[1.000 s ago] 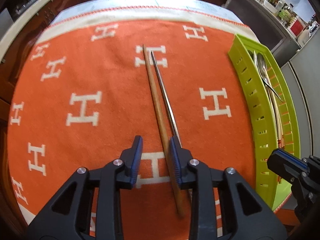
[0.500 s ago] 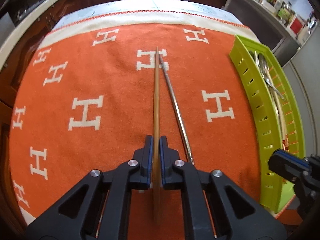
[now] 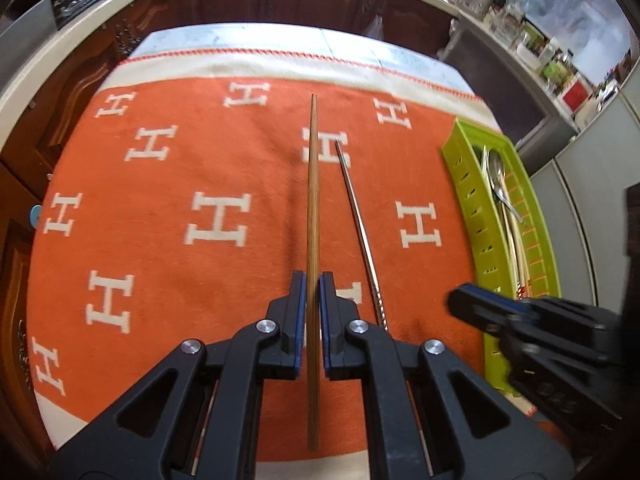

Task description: Organize utensils

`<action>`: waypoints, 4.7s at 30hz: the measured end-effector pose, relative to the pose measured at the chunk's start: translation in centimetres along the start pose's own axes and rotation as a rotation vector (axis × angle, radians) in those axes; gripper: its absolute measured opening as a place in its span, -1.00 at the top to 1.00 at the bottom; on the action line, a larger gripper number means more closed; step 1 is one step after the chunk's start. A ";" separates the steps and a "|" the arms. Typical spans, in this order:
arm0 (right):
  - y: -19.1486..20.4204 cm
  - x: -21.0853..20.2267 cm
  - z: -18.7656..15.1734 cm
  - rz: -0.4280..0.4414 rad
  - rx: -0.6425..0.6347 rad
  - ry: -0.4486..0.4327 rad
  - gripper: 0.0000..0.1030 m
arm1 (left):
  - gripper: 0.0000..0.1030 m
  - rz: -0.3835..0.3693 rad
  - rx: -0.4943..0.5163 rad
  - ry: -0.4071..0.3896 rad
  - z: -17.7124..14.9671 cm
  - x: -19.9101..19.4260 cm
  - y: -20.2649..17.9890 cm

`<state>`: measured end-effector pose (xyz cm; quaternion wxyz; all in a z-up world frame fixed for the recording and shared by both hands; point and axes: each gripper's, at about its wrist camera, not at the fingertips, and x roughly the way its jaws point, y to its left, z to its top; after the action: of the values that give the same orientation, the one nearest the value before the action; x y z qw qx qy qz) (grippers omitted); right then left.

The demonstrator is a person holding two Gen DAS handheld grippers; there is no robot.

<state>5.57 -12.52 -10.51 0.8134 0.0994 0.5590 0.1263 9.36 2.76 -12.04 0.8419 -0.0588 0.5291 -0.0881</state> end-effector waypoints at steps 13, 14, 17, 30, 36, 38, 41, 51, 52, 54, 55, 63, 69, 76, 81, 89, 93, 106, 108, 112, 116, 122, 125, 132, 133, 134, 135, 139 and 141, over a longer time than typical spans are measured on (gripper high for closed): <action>2.5 5.4 1.1 -0.061 -0.018 0.033 0.65 | 0.92 0.053 -0.036 -0.073 -0.6 -2.8 4.6; 2.7 5.8 1.1 -0.071 -0.023 0.036 0.65 | 0.92 0.055 -0.039 -0.074 -0.7 -2.7 4.9; 3.4 6.1 1.2 -0.113 -0.056 0.014 0.64 | 0.92 0.055 -0.049 -0.074 -0.8 -2.7 5.6; 4.5 6.5 0.5 -0.210 -0.151 -0.085 0.88 | 0.92 0.037 -0.040 -0.051 -1.1 -1.5 5.3; 3.2 5.6 0.1 -0.143 -0.091 -0.093 0.89 | 0.92 0.029 -0.028 -0.050 -1.1 -1.6 4.4; 2.7 4.7 -0.1 -0.125 -0.075 -0.108 0.89 | 0.92 0.022 -0.029 -0.048 -1.2 -1.8 4.3; 2.3 2.7 -0.5 -0.093 -0.056 -0.143 0.90 | 0.92 0.011 -0.025 -0.044 -1.1 -2.1 3.7; -2.7 -5.0 -1.7 -0.036 0.069 -0.245 0.90 | 0.92 -0.103 0.058 -0.020 0.0 -3.4 -3.3; -3.5 -5.7 -1.8 -0.036 0.089 -0.251 0.90 | 0.92 -0.117 0.070 -0.018 0.2 -3.4 -4.3; -5.2 -6.9 -2.1 -0.045 0.124 -0.269 0.90 | 0.92 -0.150 0.094 -0.012 0.5 -3.4 -6.6; -6.1 -7.5 -2.2 -0.057 0.138 -0.278 0.90 | 0.92 -0.172 0.112 -0.007 0.8 -3.3 -8.2; -12.4 -9.5 -3.0 -0.132 0.249 -0.300 0.90 | 0.92 -0.234 0.177 0.057 1.6 -0.7 -16.4; -14.5 -8.8 -3.3 -0.136 0.288 -0.277 0.89 | 0.92 -0.266 0.135 0.127 2.2 2.6 -19.6; -14.7 -7.7 -3.3 -0.181 0.296 -0.274 0.89 | 0.92 -0.227 0.115 0.191 1.4 5.9 -20.0; -15.3 -7.3 -3.4 -0.165 0.328 -0.246 0.88 | 0.91 -0.206 0.130 0.200 0.7 6.0 -20.0; -14.8 -8.1 -3.8 -0.151 0.309 -0.256 0.88 | 0.86 -0.209 0.153 0.185 0.4 3.9 -19.2; -14.0 -8.4 -4.0 -0.147 0.286 -0.251 0.88 | 0.40 -0.197 0.165 0.152 0.1 2.2 -18.6; -10.5 -8.9 -5.2 -0.124 0.205 -0.234 0.88 | 0.13 -0.068 0.198 -0.063 -2.2 -4.4 -13.8; -10.1 -8.7 -5.5 -0.119 0.197 -0.223 0.88 | 0.10 -0.033 0.203 -0.091 -2.7 -5.2 -13.1; -9.2 -8.6 -6.1 -0.111 0.182 -0.207 0.88 | -0.04 0.051 0.188 -0.141 -3.7 -6.7 -11.6; -7.9 -8.8 -6.4 -0.095 0.160 -0.201 0.88 | -0.15 0.133 0.158 -0.160 -4.4 -7.9 -10.2; -5.3 -9.5 -6.3 -0.059 0.113 -0.202 0.88 | -0.15 0.208 0.125 -0.173 -4.9 -9.8 -8.2; -3.7 -10.2 -6.4 -0.033 0.085 -0.213 0.88 | -0.15 0.230 0.131 -0.175 -5.2 -11.1 -7.4; -0.3 -12.1 -6.0 -0.027 0.021 -0.258 0.84 | -0.18 0.236 0.103 -0.253 -5.5 -15.3 -5.9; 0.1 -12.5 -5.9 -0.023 0.016 -0.266 0.83 | -0.21 0.243 0.098 -0.268 -5.4 -15.9 -5.7; 0.4 -12.9 -5.8 -0.023 0.010 -0.274 0.82 | -0.23 0.248 0.092 -0.280 -5.2 -16.5 -5.5; 0.8 -13.3 -5.7 -0.020 0.004 -0.281 0.82 | -0.24 0.252 0.083 -0.290 -5.0 -17.0 -5.4; 2.1 -14.9 -5.2 -0.006 -0.017 -0.318 0.80 | -0.29 0.249 0.034 -0.310 -4.2 -19.0 -4.1; 2.6 -15.6 -5.1 0.002 -0.021 -0.333 0.69 | -0.29 0.242 0.010 -0.303 -4.0 -19.6 -3.7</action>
<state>-4.79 -14.91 2.27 0.8957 0.1110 0.4149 0.1151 -2.87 3.25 4.16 0.9168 -0.0031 0.3988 0.0211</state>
